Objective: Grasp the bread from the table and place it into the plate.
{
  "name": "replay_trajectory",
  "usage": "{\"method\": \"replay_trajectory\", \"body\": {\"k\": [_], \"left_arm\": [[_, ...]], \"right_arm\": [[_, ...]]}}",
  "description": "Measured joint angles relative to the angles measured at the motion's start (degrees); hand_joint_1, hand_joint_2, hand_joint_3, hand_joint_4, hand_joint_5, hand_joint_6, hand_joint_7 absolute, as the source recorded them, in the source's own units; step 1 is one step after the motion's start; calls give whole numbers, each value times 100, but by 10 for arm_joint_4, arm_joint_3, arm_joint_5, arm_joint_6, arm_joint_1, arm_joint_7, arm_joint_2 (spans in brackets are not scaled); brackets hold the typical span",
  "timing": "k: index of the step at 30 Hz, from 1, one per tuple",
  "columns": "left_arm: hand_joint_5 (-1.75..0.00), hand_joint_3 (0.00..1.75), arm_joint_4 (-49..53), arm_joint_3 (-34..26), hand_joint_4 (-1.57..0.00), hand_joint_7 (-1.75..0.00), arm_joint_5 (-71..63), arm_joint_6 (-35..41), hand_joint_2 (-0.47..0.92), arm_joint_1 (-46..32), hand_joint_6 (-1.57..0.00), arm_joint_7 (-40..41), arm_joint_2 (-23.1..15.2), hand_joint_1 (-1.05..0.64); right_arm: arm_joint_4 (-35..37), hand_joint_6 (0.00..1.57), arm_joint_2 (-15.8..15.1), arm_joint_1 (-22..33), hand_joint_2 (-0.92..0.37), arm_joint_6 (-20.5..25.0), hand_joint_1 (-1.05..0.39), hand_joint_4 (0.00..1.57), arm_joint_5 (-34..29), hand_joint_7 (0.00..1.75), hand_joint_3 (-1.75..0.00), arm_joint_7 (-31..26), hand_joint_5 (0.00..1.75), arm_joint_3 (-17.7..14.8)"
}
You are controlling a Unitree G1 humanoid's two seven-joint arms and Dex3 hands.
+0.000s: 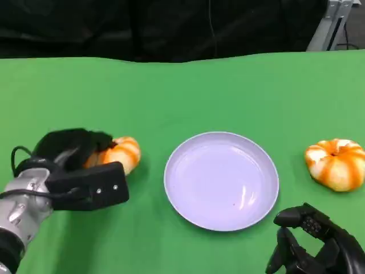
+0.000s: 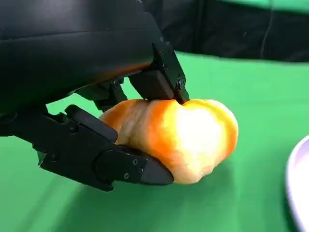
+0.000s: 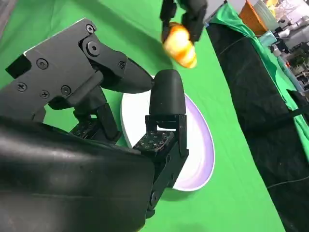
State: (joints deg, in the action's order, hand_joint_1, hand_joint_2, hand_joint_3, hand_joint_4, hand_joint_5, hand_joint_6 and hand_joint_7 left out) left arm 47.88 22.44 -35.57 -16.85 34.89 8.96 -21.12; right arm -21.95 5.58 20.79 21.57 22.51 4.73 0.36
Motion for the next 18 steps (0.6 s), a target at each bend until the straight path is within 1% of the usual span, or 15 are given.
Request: {"method": "replay_trajectory", "body": {"k": [1, 3, 4, 5, 6, 7, 8, 9, 10, 12, 13, 14, 16, 18], "left_arm": [[-98, 32, -16, -1, -82, -28, 0, 1, 91, -3, -110, 0, -2, -11], [-110, 34, -44, -4, -81, -27, 0, 4, 92, -10, -115, 1, -5, -11], [-128, 36, -56, -7, -74, -31, 1, 4, 91, -15, -117, 0, -6, -10], [-136, 38, -72, -9, -70, -34, 1, 6, 90, -21, -117, -1, -7, -10], [-148, 42, -95, -13, -66, -50, 2, 7, 88, -28, -112, -2, -7, -9], [-158, 47, -116, -15, -63, -80, 2, 7, 86, -33, -101, -5, -7, -9], [-165, 51, -134, -16, -61, -101, 3, 6, 84, -37, -91, -7, -7, -8], [-169, 53, -154, -18, -60, -115, 3, 4, 83, -41, -85, -8, -7, -8], [-171, 54, -173, -19, -60, -119, 3, 0, 82, -44, -83, -8, -7, -8], [-172, 55, -197, -20, -59, -123, 3, -3, 82, -48, -81, -9, -5, -8], [-160, 57, -204, -20, -66, -105, 3, -3, 81, -48, -90, -9, -5, -11], [-156, 59, -211, -21, -68, -97, 3, -2, 81, -49, -94, -13, -4, -12], [-153, 60, -237, -20, -70, -88, 3, -2, 79, -56, -96, -22, 4, -11], [-154, 60, -255, -12, -70, -83, 2, -10, 78, -60, -98, -27, 20, -10]], "right_arm": [[0, 84, 0, 0, -50, 0, -17, 94, 0, 137, -117, 0, 158, 0], [0, 84, 0, 0, -49, 1, -17, 94, 0, 137, -117, 0, 158, 0], [-1, 85, 0, 0, -50, 1, -16, 94, 0, 137, -117, -1, 158, 0], [-1, 85, 0, 0, -50, 2, -16, 94, 0, 137, -117, -1, 158, -1], [-1, 85, 0, 0, -49, 2, -16, 93, 1, 137, -117, -1, 159, -1], [-1, 85, 0, 0, -49, 2, -16, 94, 1, 137, -117, -1, 159, -2], [-1, 85, 0, 0, -49, 2, -16, 94, 1, 137, -117, -1, 158, -2], [-1, 85, 0, -1, -49, 2, -17, 94, 1, 137, -118, -1, 158, -1], [-1, 85, 0, -1, -49, 2, -17, 94, 1, 137, -118, -1, 158, -1], [-1, 85, 0, -1, -48, 2, -17, 94, 1, 137, -118, -1, 157, -1], [-1, 84, 0, -1, -49, 2, -17, 94, 1, 137, -118, -1, 157, -1], [-1, 84, 0, -1, -49, 2, -16, 94, 1, 137, -118, -1, 158, -1], [-1, 84, 0, 0, -49, 2, -16, 93, 1, 137, -118, -1, 158, -2], [-1, 84, 0, -1, -49, 2, -16, 93, 1, 137, -118, -1, 159, -2]]}}
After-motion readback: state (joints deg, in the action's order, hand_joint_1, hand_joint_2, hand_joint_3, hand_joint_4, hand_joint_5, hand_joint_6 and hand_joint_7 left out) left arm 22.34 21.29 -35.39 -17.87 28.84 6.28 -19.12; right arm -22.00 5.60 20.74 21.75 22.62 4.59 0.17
